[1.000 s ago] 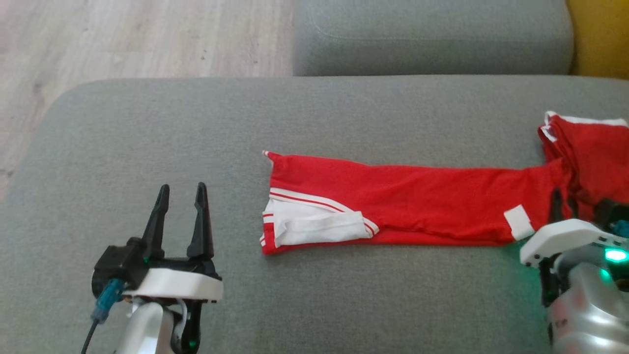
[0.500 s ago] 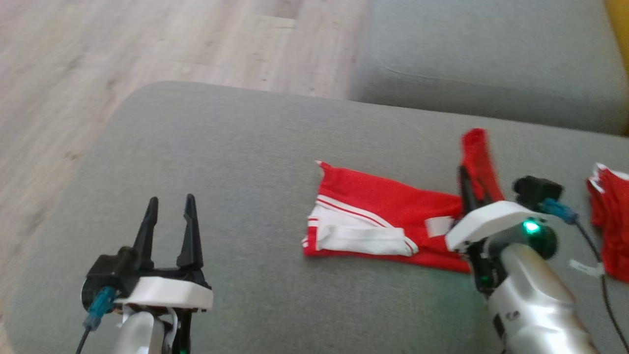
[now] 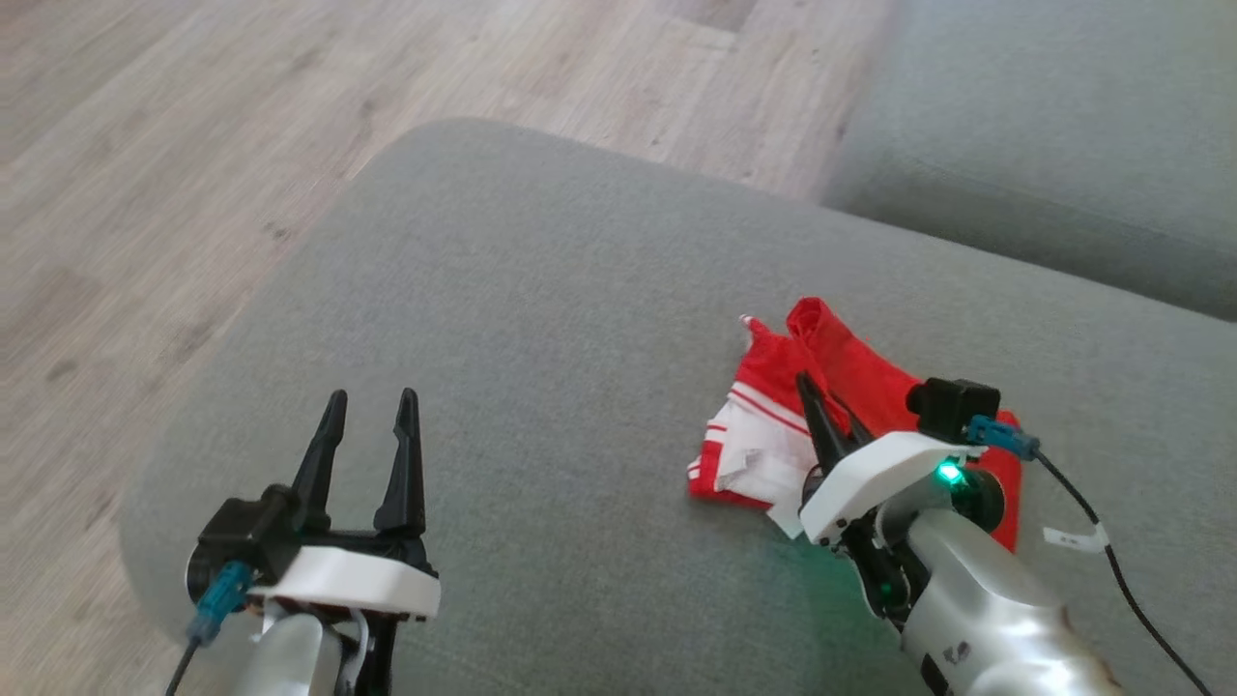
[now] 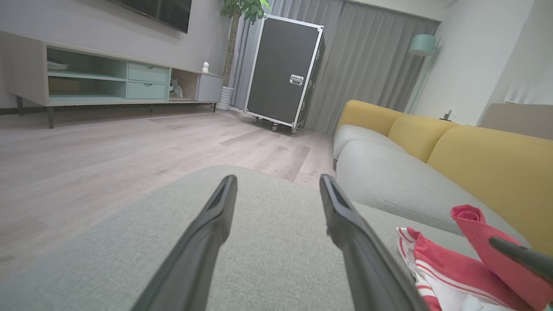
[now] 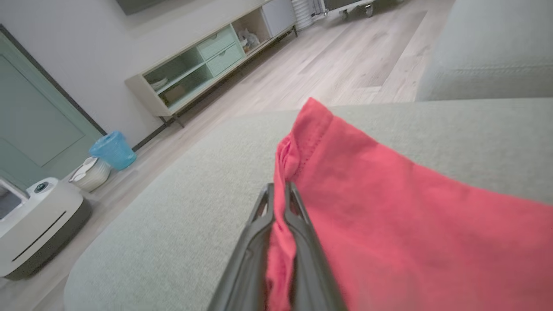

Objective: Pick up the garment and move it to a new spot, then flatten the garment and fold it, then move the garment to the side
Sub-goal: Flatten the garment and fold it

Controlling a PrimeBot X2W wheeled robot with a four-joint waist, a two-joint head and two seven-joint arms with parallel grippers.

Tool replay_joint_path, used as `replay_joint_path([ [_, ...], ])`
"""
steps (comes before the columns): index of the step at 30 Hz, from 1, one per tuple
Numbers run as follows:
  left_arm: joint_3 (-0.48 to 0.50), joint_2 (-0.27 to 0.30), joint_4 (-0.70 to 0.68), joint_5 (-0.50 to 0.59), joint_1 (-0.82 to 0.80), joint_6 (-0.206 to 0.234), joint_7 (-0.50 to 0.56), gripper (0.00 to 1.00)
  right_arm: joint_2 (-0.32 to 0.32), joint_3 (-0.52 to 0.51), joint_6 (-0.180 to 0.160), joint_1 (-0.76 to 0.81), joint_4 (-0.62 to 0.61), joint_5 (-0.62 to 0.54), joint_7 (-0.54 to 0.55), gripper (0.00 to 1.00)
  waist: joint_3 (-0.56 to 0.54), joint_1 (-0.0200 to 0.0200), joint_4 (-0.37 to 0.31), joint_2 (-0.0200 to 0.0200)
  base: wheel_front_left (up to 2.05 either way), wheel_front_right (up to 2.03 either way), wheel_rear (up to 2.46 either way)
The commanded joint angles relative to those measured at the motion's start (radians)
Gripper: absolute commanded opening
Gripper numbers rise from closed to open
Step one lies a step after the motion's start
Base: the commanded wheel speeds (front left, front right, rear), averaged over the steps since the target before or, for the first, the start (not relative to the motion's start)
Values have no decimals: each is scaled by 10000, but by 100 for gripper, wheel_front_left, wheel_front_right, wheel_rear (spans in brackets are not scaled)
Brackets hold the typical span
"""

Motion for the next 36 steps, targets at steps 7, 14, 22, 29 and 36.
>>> replay_joint_path([
  [7,350,97,-495,-64,-691,-56,-93,100,83,1355,33,-752,17,1017,-274,2,537,0,375,-1,0,0,0],
  [14,293,46,-432,48,-661,-57,-93,100,83,2103,33,-720,-454,2241,-289,100,416,0,291,-1,0,0,0],
  [22,175,170,-445,72,-603,-57,-93,100,83,552,33,-820,-982,585,-292,100,71,0,-367,-1,0,0,0],
  [29,472,137,-826,406,-375,-30,-93,100,-513,-2723,33,-56,-2301,-4724,-293,100,96,0,-1638,-1,0,0,0],
  [36,1217,-87,-1085,784,-12,161,-93,100,-73,-5263,33,1814,-4687,-7210,-294,100,291,0,-3291,-1,0,0,0],
])
